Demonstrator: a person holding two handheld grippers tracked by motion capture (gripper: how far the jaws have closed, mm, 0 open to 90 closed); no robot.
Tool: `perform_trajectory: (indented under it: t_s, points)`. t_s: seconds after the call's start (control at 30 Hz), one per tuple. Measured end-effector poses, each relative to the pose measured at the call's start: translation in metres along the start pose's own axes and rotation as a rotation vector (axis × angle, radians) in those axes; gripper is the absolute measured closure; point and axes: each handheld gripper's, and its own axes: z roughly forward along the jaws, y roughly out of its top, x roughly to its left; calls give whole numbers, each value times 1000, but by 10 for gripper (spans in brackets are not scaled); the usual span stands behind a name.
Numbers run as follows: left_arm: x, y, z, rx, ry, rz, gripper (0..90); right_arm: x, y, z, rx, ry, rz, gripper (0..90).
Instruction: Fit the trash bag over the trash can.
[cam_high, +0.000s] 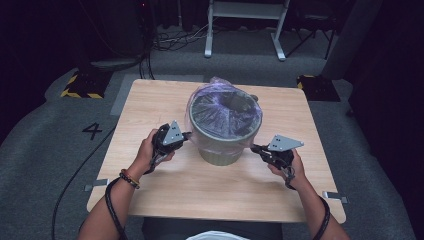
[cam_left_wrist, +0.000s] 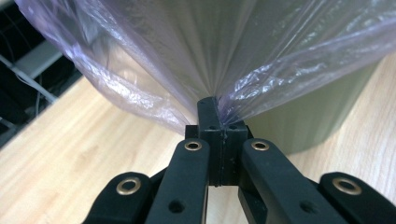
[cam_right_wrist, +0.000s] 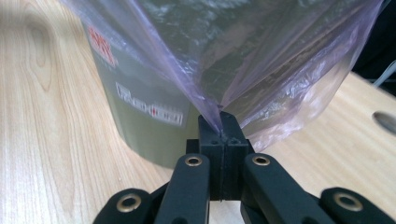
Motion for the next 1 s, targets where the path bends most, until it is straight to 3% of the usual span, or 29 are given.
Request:
perform_trajectory:
  t_s: [0.27, 0.4, 0.5, 0.67, 0.8, 0.87, 1.0]
  points:
    - [-5, -13, 12, 64, -22, 4, 900, -9, -18, 12, 67, -15, 40, 900]
    - [-2, -19, 13, 65, -16, -45, 898, -16, -26, 14, 85, -24, 78, 900]
    - [2, -22, 11, 71, 25, -77, 639, -21, -30, 12, 74, -37, 117, 882]
    - [14, -29, -4, 39, 18, -135, 402, -26, -29, 3, 52, -73, 143, 755]
    - [21, -34, -19, 4, 17, -182, 332, -29, -27, -5, 26, -82, 149, 691]
    - [23, -36, -27, -18, 8, -202, 280, -30, -27, -7, 22, -83, 161, 597]
    - [27, -35, -38, -38, 29, -212, 252, -32, -25, -14, 21, -76, 164, 493]
